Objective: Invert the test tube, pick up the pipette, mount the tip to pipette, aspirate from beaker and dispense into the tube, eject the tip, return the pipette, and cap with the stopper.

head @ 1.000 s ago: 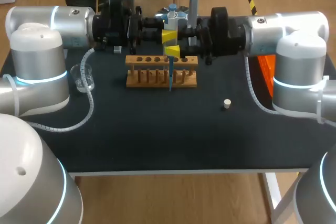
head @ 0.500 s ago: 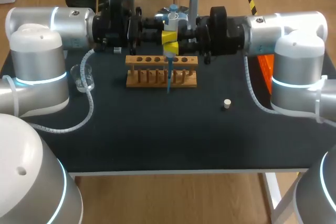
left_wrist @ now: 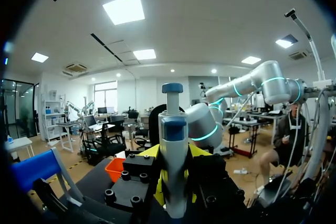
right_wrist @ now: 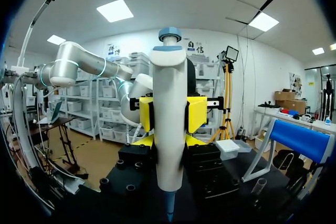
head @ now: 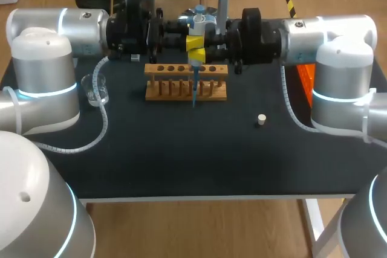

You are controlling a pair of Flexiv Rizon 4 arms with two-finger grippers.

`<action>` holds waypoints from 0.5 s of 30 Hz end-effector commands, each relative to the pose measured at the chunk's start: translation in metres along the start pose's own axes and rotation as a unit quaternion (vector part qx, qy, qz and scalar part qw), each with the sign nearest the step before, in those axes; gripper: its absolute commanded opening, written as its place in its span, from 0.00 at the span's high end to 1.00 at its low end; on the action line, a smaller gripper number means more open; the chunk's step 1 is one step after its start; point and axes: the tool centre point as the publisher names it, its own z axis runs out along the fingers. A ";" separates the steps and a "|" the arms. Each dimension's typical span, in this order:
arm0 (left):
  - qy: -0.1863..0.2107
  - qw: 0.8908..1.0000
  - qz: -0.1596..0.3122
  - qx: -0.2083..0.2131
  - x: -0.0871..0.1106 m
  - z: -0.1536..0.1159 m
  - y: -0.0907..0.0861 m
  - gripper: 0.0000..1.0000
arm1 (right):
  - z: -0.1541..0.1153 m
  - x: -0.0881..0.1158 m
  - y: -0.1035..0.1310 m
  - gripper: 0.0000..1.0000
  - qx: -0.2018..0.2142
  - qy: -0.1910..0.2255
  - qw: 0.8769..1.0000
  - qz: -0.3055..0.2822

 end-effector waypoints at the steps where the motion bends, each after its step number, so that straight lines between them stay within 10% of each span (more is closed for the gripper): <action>1: 0.000 1.000 0.001 0.001 -0.003 0.001 0.000 0.00 | -0.001 0.002 -0.003 1.00 0.001 0.001 1.000 0.000; 15: 0.000 1.000 0.001 0.001 -0.003 0.001 0.000 0.00 | -0.061 -0.007 -0.001 1.00 0.000 0.041 0.999 -0.007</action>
